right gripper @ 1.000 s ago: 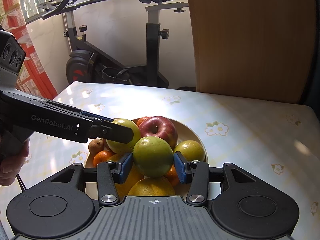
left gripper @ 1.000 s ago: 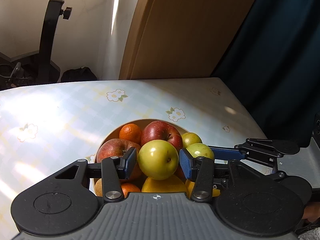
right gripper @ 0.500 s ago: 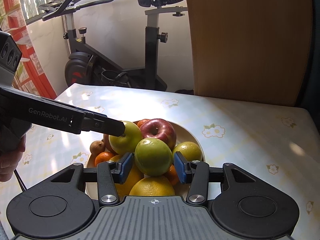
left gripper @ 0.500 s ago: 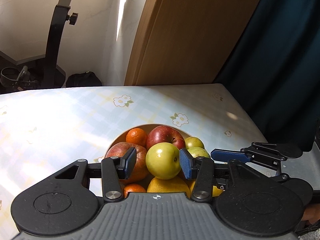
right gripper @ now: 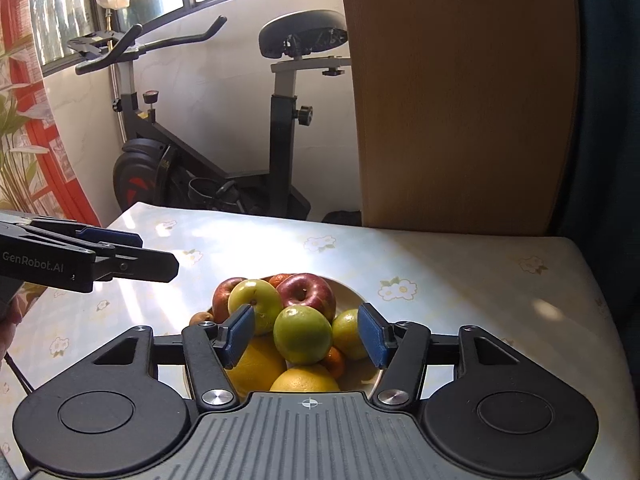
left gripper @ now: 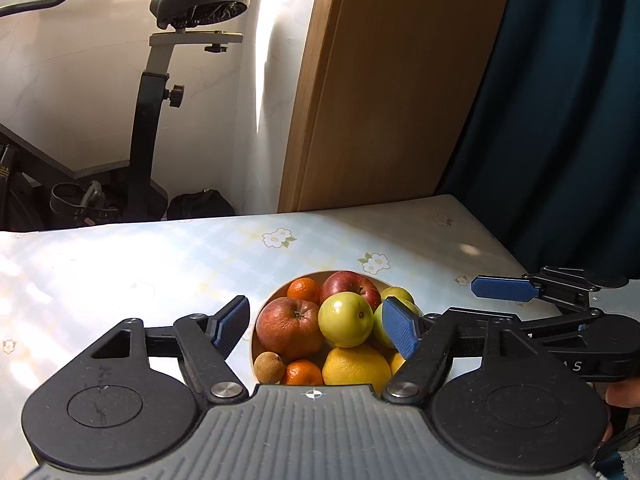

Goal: Organize fruits

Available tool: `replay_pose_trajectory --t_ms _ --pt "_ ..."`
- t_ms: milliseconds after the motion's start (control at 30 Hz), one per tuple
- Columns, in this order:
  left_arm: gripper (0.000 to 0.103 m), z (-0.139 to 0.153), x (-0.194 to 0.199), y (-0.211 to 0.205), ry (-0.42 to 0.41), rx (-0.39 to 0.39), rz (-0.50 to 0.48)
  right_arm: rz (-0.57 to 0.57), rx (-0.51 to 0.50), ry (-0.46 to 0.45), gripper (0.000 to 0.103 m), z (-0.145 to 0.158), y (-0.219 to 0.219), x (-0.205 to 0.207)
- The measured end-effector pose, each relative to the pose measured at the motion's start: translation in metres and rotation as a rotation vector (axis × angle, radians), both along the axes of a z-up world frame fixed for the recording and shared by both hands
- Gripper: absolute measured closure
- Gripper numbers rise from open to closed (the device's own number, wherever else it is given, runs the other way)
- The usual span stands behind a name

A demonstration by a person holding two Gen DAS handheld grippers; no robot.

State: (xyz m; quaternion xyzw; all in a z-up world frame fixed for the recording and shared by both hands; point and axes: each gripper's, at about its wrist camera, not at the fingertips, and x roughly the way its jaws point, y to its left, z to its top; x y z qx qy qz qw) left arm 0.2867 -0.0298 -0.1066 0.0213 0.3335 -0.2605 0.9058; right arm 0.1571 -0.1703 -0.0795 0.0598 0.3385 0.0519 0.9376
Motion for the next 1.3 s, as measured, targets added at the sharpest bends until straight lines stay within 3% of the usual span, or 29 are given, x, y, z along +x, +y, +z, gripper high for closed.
replay_pose_trajectory --t_ms 67,267,767,1167,1300 --pt "0.012 0.007 -0.010 0.006 -0.029 -0.002 0.019 -0.016 0.000 -0.019 0.030 0.009 0.000 -0.008" --pt "0.005 0.027 -0.037 0.025 -0.077 -0.035 0.066 -0.054 0.008 -0.078 0.001 0.038 0.002 -0.030" --pt "0.005 0.082 -0.116 0.043 -0.255 0.020 0.155 -0.063 0.031 -0.177 0.000 0.102 0.020 -0.088" --pt "0.005 0.106 -0.151 0.046 -0.322 0.063 0.220 -0.083 -0.015 -0.222 0.000 0.132 0.029 -0.118" --pt "0.005 0.111 -0.156 0.051 -0.321 0.045 0.238 -0.088 -0.022 -0.221 0.000 0.135 0.030 -0.122"
